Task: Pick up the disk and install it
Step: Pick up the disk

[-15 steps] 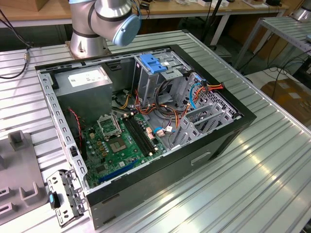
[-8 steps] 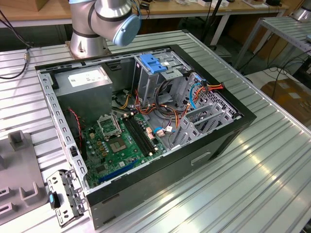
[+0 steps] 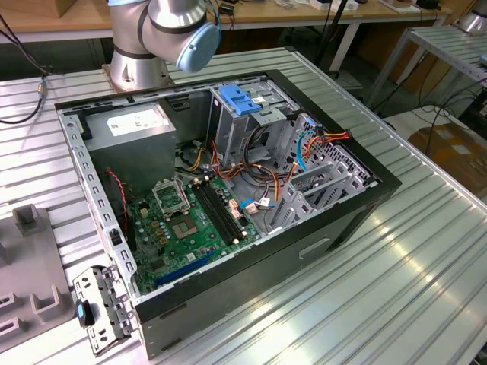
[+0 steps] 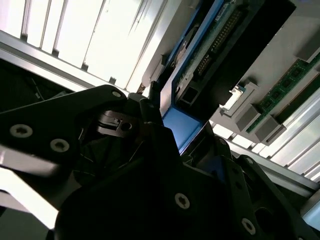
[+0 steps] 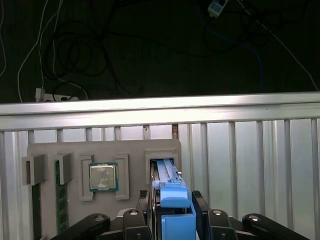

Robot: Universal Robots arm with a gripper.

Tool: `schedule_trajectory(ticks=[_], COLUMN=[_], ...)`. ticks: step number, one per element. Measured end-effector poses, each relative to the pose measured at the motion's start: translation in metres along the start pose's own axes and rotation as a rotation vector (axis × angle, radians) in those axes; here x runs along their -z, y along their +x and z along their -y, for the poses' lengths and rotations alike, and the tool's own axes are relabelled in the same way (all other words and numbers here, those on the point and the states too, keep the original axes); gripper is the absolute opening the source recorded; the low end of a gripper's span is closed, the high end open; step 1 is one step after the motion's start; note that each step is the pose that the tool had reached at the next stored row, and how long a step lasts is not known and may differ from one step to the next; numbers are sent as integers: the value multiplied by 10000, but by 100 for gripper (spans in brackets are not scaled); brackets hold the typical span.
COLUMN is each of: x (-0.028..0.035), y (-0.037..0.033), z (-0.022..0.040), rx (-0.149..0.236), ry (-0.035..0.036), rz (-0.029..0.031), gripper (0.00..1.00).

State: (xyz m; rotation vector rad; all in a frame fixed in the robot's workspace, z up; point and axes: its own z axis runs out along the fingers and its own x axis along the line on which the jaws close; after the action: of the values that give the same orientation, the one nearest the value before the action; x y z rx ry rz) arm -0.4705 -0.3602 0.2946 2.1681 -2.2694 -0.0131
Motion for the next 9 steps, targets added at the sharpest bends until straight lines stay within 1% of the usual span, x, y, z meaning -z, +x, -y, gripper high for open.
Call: schedule_trajectory(ticks=[2, 4, 9], x=[0, 0, -2], y=[4, 25, 24], z=[0, 1, 1], rx=[-1, -1, -1], ry=[-2, -1, 1], rz=[-1, -1, 1], gripper=[46, 46, 46])
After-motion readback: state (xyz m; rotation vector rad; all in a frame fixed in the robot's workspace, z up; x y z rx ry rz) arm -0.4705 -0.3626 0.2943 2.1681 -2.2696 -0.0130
